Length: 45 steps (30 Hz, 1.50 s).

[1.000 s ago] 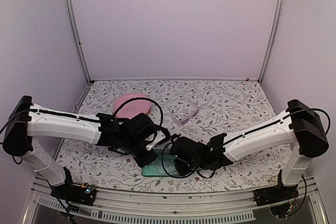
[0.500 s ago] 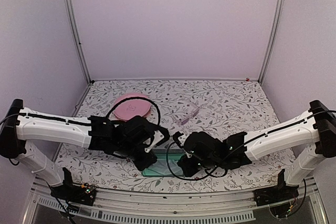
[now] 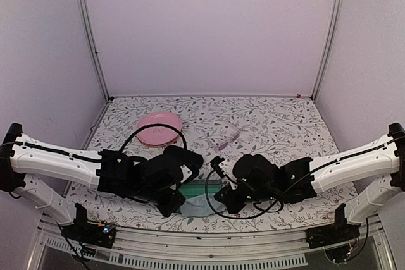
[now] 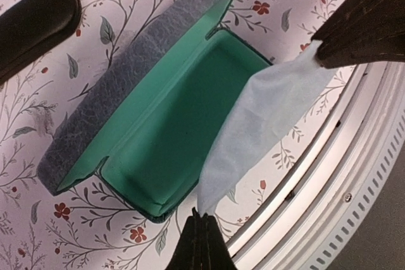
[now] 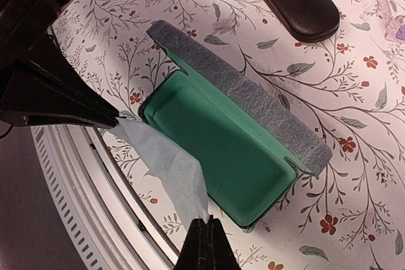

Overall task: Organize the sunglasses
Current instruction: Place the folded cleaning cloth in the sunglasses case.

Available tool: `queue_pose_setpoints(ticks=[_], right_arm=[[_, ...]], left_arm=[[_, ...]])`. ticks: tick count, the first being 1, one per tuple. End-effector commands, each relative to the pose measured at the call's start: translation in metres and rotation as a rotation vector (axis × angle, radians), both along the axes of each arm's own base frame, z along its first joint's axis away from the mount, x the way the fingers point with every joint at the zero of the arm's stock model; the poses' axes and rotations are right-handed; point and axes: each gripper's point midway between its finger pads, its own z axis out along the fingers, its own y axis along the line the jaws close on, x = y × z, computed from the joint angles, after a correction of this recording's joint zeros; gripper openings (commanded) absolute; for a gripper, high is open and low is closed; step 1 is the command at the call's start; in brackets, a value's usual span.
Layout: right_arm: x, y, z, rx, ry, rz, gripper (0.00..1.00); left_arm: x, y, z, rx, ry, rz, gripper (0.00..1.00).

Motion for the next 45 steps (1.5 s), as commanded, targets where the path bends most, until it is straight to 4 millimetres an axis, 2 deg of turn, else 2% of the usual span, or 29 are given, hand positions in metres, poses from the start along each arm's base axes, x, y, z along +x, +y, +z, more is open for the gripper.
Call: queue_pose_setpoints(ticks=[1,11,19,28,35,45], right_arm=[[-0.006,0.003,0.007,0.003,0.001,0.034,0.0],[-0.011,0.013,0.021,0.055,0.012,0.067,0.0],[-0.021,0.014,0.012,0.061,0.05,0.076,0.0],[-0.03,0.012,0.005,0.05,0.093,0.056,0.0],[-0.031,0.012,0.0,0.049,0.1,0.028,0.0],[-0.031,0.005,-0.021,0.039,0.13,-0.024,0.0]], left_arm=[[-0.001,0.007,-0.002,0.027,-0.02,0.043,0.0],[-0.003,0.019,-0.001,0.02,-0.025,0.068,0.0],[-0.006,0.023,-0.005,0.023,-0.01,0.078,0.0],[-0.01,0.03,0.004,-0.01,0.001,0.098,0.0],[-0.019,0.034,-0.007,0.006,0.027,0.094,0.0],[-0.025,0.031,-0.014,0.001,0.032,0.082,0.0]])
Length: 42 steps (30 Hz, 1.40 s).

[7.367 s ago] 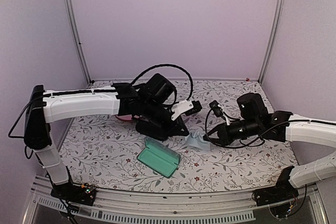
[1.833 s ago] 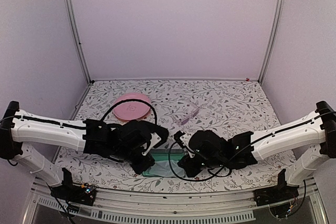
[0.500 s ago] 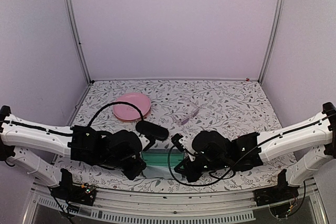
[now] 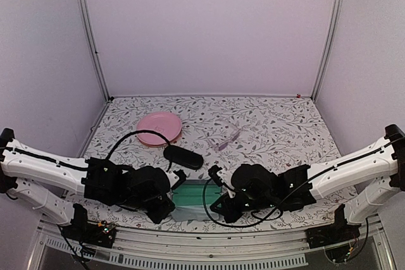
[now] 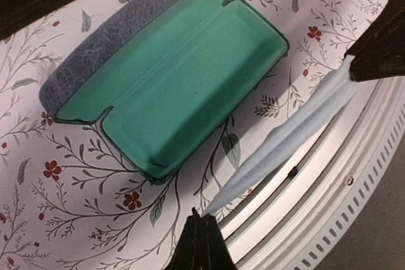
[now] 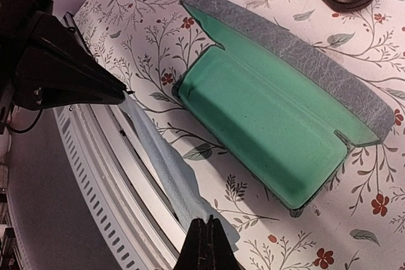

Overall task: Organize the sunglasses
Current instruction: Place the folded cleaning cloth in the sunglasses case.

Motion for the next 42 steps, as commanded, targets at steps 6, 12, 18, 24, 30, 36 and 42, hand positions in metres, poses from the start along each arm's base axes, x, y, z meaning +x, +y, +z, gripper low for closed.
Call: queue_pose_setpoints(ticks=[6,12,18,24,30,36,42], right_arm=[[0.001,-0.012,-0.026,-0.033,0.047,-0.095,0.0],[0.003,-0.013,-0.04,-0.064,0.078,-0.135,0.0],[0.007,-0.013,-0.047,-0.086,0.086,-0.176,0.0],[0.014,-0.015,-0.055,-0.108,0.097,-0.211,0.0],[0.023,-0.017,-0.056,-0.109,0.093,-0.233,0.0],[0.032,-0.02,-0.061,-0.124,0.084,-0.248,0.0],[0.041,-0.024,-0.064,-0.134,0.069,-0.263,0.0]], left_arm=[[-0.005,0.002,-0.016,0.052,-0.003,-0.024,0.0],[0.0,0.002,-0.022,0.082,-0.013,-0.029,0.0],[0.008,0.007,-0.029,0.109,-0.014,-0.02,0.0],[0.016,0.006,-0.032,0.108,-0.015,-0.02,0.0],[0.023,0.007,-0.035,0.124,-0.021,-0.017,0.0],[0.031,0.013,-0.036,0.125,-0.035,0.011,0.0],[0.043,0.009,-0.036,0.102,-0.061,0.02,0.0]])
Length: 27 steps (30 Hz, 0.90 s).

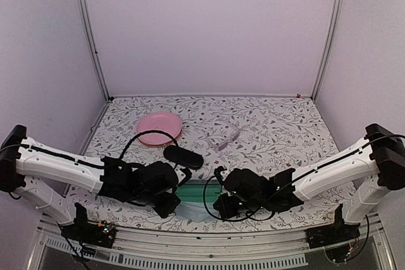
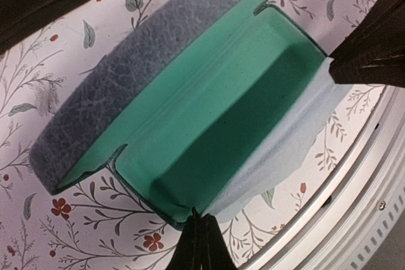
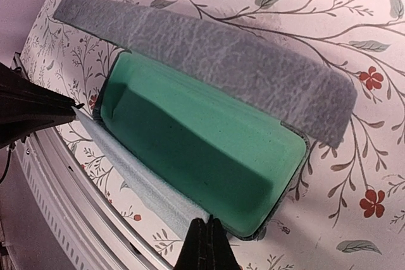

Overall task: Organize the sunglasses
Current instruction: Place the folded cleaning cloth in the sunglasses case.

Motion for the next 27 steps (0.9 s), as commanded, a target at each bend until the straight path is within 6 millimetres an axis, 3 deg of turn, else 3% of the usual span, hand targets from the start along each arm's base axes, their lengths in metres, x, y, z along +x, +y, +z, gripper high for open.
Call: queue_pose_setpoints(ticks=[1,27], right_arm=[[0.013,-0.013,-0.011,-0.068,-0.024,-0.033,0.0],[0.04,-0.008,-0.018,-0.088,-0.059,-0.064,0.0]], left_arm=[[0.015,0.014,-0.008,0.053,-0.035,0.024,0.0],[0.039,0.018,-0.016,0.091,-0.047,0.064,0.0]])
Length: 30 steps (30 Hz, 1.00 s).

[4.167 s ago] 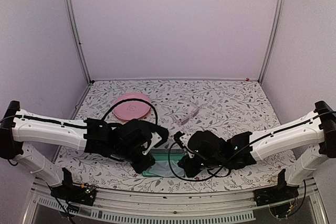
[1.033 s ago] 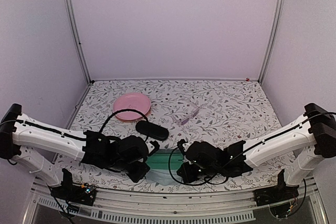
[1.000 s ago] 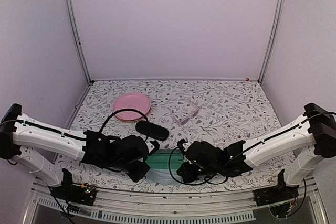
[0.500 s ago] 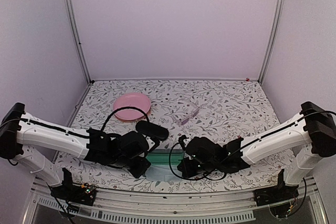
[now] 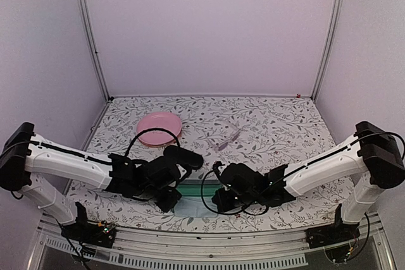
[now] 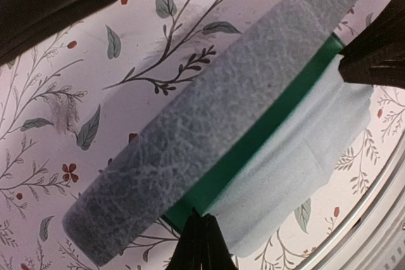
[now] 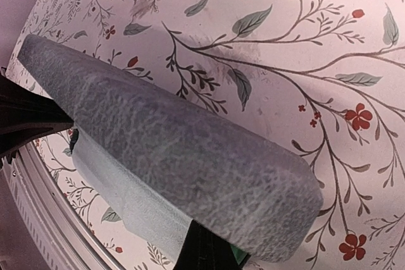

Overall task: Organize the sunglasses
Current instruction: Place the folded cleaning cloth in the sunglasses case.

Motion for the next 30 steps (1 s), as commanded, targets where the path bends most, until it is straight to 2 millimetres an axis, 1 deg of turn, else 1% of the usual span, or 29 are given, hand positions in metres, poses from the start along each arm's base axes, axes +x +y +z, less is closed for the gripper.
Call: queue_pose_setpoints(ticks=[1,13,23,30], right_arm=[[0.0109,-0.012,-0.0085,-0.071,-0.032,-0.031,0.0],[0.0174,-0.013,-0.0108,-0.091,-0.062,-0.05,0.0],[0.0179,-0.0132,-0.0158,-0.107,-0.065,-0.044,0.0],[0.0197,-0.0122,-0.0134,-0.106,-0.076,-0.044,0.0]], left_arm=[[0.012,0.0129,-0.0016,0.054,-0.027,0.038,0.0],[0.0182,0.0113,-0.0011,0.053,-0.048,0.05,0.0],[0.0169,0.0098,-0.0061,0.059,-0.035,0.043,0.0],[0.017,0.0089,-0.007,0.06,-0.035,0.044,0.0]])
